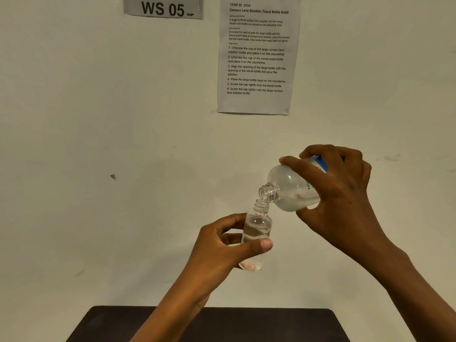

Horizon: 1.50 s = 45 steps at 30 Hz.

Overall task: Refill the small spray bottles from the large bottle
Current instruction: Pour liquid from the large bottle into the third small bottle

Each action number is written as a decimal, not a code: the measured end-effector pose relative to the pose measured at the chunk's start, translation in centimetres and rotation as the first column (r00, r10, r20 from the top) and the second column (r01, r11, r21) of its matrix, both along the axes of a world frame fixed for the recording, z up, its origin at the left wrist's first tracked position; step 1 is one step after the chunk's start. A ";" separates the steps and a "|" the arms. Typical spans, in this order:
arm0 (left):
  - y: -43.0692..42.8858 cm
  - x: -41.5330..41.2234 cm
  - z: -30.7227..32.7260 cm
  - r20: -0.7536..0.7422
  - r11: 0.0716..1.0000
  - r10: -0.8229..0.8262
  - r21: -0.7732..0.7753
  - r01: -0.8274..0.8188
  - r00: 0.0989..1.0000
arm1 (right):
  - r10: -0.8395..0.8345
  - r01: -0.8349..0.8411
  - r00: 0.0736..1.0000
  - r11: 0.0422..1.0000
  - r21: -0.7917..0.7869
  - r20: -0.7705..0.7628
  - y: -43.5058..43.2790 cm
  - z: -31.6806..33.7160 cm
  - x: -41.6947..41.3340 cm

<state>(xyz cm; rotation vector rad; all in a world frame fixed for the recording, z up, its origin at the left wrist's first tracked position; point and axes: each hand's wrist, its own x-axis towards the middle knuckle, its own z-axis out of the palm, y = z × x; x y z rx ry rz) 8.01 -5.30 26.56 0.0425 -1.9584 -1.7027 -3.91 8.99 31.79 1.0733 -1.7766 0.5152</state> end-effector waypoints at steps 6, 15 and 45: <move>0.0 0.1 -0.1 -0.005 1.000 0.008 0.002 -0.008 1.000 | -0.002 0.002 1.000 1.000 0.002 -0.001 0.1 0.0 0.1; -0.1 0.0 -0.3 -0.004 1.000 0.016 -0.001 -0.016 1.000 | -0.007 0.007 1.000 1.000 -0.005 -0.010 0.1 0.0 0.2; 0.1 0.2 -0.2 0.002 1.000 0.008 0.002 -0.008 1.000 | 0.000 0.000 1.000 1.000 0.008 -0.011 0.2 0.2 0.4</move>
